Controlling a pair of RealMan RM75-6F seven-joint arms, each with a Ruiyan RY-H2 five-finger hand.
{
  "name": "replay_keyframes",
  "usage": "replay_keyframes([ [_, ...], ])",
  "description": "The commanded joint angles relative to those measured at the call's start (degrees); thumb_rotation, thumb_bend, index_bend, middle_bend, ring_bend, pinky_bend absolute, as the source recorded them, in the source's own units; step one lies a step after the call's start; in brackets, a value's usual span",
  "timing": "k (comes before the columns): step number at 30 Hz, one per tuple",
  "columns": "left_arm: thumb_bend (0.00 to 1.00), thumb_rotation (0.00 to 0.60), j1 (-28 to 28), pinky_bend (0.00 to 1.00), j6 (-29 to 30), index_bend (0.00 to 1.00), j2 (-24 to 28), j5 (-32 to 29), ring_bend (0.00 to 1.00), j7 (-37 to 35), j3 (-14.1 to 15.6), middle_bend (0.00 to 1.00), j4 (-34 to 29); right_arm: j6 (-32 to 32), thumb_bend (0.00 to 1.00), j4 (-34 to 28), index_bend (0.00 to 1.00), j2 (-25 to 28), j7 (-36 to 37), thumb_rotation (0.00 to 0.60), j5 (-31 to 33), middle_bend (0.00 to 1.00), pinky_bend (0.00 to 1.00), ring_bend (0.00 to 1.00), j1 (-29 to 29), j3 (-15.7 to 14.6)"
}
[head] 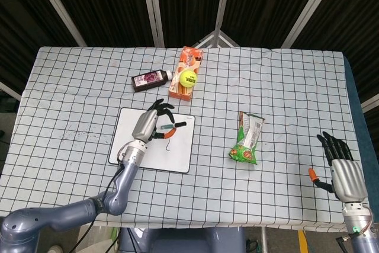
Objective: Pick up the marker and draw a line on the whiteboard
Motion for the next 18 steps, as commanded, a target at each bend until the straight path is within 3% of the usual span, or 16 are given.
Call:
replay_keyframes([
  [1,0.51,0.6,-1.0,0.13,-1.1,0.73,-1.1,0.2,0.07,-1.5,-0.2,0.24,1.8,-0.2,0.35,0.0,0.0,0.0,0.1,0.6,0.1,0.0,0.06,0.0,0.1,0.0],
  [18,0.51,0.6,-2.3,0.13,-0.8,0.73,-4.8,1.2,0.07,-7.0,-0.8,0.24,3.2,-0.2,0.35,-0.1,0.0,0.1,0.3,0.6,0.2,0.0,0.06,0.0,0.1,0.1],
])
